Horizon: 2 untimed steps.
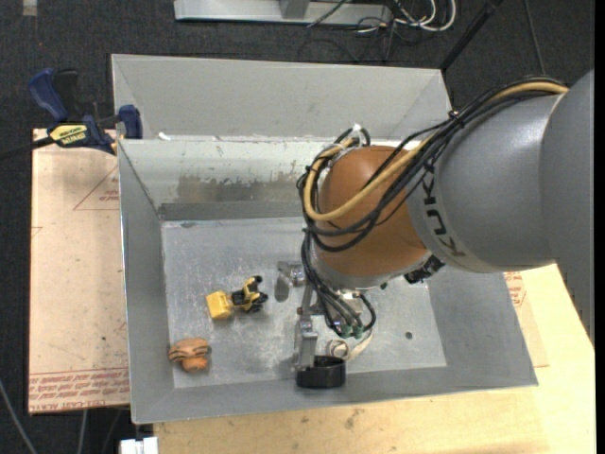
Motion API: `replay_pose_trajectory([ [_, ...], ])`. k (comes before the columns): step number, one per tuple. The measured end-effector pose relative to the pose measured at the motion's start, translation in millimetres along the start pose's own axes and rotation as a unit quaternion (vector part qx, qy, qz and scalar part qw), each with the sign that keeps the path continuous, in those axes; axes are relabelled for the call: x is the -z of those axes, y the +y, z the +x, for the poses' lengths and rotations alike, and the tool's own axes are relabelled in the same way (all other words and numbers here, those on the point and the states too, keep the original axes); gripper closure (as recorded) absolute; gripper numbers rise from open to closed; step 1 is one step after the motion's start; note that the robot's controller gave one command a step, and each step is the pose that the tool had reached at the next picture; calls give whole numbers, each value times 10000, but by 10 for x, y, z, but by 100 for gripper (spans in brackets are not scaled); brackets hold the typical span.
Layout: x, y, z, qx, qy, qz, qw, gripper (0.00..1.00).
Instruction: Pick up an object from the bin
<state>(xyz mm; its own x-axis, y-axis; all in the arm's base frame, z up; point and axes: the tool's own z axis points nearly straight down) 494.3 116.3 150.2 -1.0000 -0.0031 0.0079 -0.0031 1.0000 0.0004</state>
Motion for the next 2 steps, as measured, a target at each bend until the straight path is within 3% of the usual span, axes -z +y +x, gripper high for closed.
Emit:
replay_pose_trajectory([
  [1,43,-5,-18,-14,-38,-5,10000,0],
  [2,-421,335,-356,20,-102,-17,9999,0],
])
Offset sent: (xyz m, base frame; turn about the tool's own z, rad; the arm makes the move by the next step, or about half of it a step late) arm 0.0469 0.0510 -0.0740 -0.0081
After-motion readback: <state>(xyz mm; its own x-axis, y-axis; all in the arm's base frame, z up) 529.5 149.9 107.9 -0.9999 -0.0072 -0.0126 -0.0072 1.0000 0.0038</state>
